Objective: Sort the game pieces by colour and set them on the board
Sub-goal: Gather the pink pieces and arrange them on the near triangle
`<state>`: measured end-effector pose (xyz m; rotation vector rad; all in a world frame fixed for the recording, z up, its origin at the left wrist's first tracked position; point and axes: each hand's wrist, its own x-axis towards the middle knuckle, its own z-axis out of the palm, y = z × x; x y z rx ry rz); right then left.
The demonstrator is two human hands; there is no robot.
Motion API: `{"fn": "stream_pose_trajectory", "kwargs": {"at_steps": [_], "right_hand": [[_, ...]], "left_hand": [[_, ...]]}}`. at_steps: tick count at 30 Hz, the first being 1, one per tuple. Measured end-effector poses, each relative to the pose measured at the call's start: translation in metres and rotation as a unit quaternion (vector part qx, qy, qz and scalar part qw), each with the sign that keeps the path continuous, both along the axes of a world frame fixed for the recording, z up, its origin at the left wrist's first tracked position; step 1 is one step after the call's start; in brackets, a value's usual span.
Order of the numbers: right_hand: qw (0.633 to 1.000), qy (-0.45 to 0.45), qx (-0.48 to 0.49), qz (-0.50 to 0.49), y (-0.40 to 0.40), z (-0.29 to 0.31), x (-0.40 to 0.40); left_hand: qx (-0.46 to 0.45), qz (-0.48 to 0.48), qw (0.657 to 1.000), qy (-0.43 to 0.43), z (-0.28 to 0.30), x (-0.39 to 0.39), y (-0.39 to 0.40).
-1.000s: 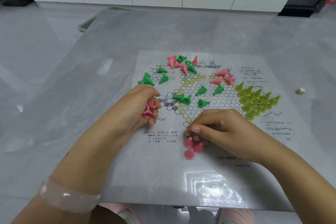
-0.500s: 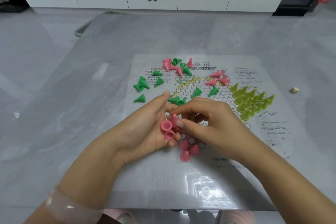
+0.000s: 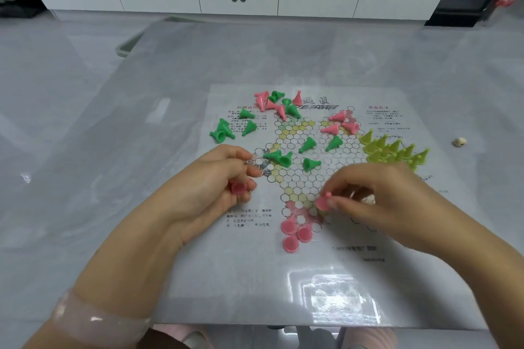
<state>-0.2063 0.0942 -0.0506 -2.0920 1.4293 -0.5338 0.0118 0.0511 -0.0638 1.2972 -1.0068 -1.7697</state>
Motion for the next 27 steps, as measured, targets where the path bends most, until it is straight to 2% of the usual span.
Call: {"fn": "stream_pose_trajectory", "kwargs": {"at_steps": [5,27], "right_hand": [[0.999,0.006,0.031,0.030,0.009,-0.008,-0.008],[0.998,0.026,-0.018,0.054,0.011,-0.023,-0.002]], "left_hand": [[-0.006,0.018,1.000,0.000,0.001,-0.001,0.000],[-0.008,0.021,1.000,0.001,0.003,0.001,-0.001]]}}
